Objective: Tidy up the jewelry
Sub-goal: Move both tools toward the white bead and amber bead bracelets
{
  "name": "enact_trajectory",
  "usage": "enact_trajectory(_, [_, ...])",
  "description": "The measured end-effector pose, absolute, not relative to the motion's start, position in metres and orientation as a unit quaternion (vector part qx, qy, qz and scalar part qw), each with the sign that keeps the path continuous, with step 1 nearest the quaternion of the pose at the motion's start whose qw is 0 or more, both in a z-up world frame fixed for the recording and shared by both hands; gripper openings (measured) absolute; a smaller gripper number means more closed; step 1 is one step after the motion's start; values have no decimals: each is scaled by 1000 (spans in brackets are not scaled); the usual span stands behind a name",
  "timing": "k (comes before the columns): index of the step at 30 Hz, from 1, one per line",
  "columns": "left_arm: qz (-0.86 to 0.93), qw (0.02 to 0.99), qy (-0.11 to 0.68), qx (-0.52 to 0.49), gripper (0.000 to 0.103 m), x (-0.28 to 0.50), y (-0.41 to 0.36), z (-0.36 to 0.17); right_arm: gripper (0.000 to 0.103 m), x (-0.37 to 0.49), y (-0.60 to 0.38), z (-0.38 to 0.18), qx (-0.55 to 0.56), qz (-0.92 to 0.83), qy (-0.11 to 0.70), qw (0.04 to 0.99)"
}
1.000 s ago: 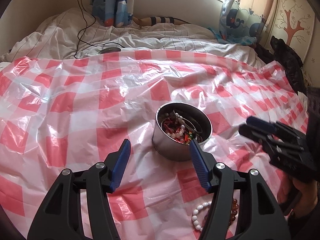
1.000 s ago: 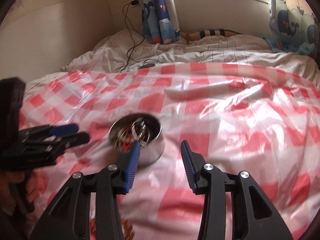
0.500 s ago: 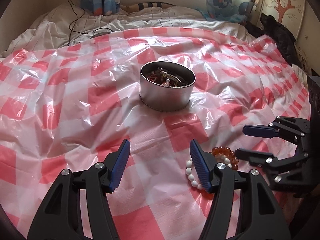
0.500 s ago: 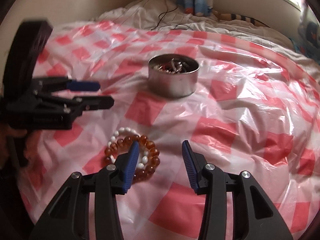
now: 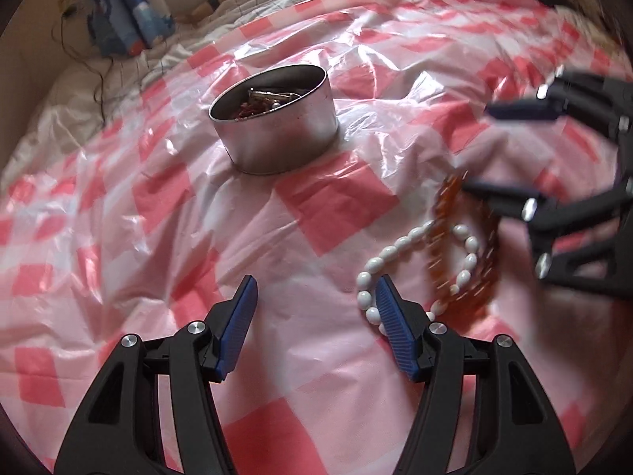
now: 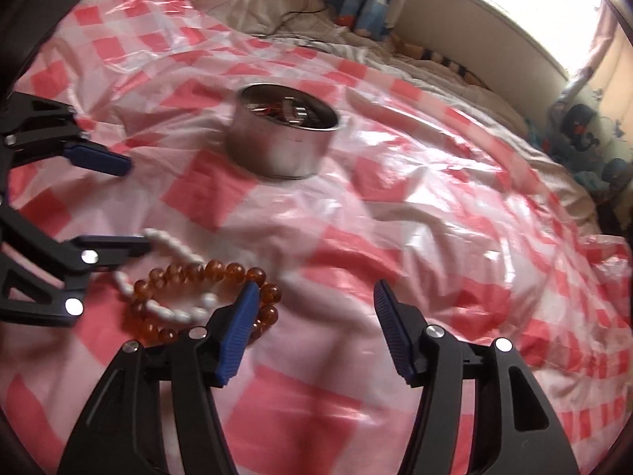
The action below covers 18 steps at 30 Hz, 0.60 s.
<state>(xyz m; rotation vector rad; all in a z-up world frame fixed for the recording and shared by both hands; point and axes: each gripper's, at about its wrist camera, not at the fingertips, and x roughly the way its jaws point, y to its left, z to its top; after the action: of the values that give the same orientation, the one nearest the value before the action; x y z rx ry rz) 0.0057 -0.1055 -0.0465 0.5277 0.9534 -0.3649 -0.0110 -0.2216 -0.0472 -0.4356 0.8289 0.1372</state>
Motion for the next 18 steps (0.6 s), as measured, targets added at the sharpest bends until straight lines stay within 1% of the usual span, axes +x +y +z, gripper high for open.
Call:
enact_trajectory(1, [-149,843,441,269,64,8,-104,-47,58,-9,-228,-45,-208,50,397,893])
enact_trajectory(3, [-109,851,437,269,64,15,-95,-44,58,-8,-238,-39,-192,38,391,899])
enact_trajectory(6, [-108,869,433,215,64,20,-77,-28,58,-10,-252,-24,-106,111,391,908])
enact_trajectory(7, [-118,872,431,198,64,21,-73,-23,58,-9,-257,-22,-66,147,400,902])
enact_trajectory(9, [-150,873,434,166,64,20,-69,-17,57,-6,-264,-25,-28,181,419,890])
enact_trajectory(10, [-158,870,439,161,64,21,-70,-19,51,-3,-265,-29,-23,182,428,885])
enact_trajectory(11, [-164,866,444,160,64,21,-70,-21,49,-2,-267,-32,-23,179,434,883])
enact_trajectory(15, [-178,858,455,160,61,20,-75,-30,44,4,-267,-40,-15,178,449,876])
enact_trajectory(18, [-181,853,463,157,57,22,-77,-36,44,2,-261,-43,-18,181,449,875])
